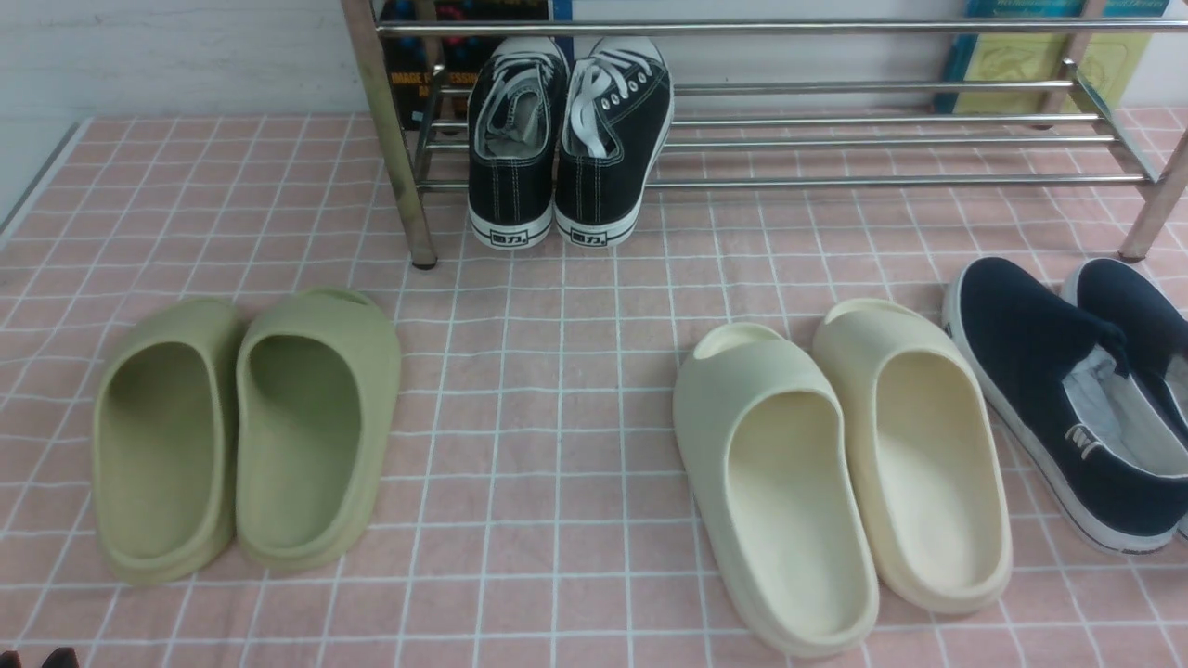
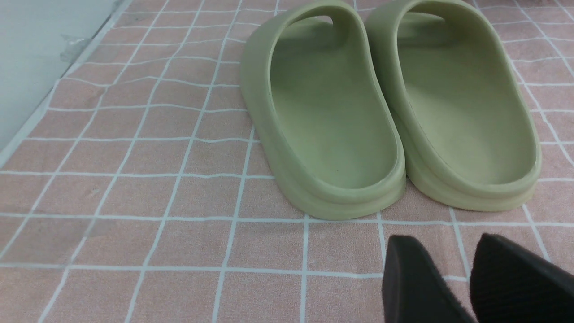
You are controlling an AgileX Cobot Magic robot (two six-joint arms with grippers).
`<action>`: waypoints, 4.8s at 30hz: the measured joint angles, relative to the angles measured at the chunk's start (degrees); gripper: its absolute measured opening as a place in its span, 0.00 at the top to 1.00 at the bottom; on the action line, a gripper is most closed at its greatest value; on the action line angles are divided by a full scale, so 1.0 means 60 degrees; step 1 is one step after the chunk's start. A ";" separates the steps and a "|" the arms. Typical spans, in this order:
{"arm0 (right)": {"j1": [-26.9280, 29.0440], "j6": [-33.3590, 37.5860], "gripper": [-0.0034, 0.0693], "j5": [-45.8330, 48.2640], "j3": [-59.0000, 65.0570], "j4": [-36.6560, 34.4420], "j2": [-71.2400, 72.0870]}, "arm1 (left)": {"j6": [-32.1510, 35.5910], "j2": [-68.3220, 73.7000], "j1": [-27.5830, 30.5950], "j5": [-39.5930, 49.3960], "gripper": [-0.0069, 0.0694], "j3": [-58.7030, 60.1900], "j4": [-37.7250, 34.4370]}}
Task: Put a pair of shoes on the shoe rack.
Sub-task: Use the right arm to grab the shoe closest to it, then use the right arm to put a shoe into the shoe rack, then use the right arm to grab the shoe closest to it
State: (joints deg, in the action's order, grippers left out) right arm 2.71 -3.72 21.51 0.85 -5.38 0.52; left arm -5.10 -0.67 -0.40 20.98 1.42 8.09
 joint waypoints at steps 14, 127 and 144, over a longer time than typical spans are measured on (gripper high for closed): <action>0.0000 -0.0010 0.62 0.0142 0.0081 -0.7760 0.0000 | 0.0000 0.0000 0.0000 0.0000 0.60 0.0000 0.0000; -0.1808 0.1750 0.33 0.7744 -2.3278 0.0664 -2.2079 | 0.0000 0.0000 0.0000 0.0008 0.59 0.0000 0.0000; -0.0783 0.0815 0.29 0.7865 -1.4341 0.1492 -1.6274 | 0.0000 0.0000 0.0000 0.0008 0.59 0.0000 0.0038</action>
State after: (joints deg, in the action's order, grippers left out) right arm -1.99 1.17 68.70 -85.19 3.57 -97.13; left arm -5.10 -0.67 -0.40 21.03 1.42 8.32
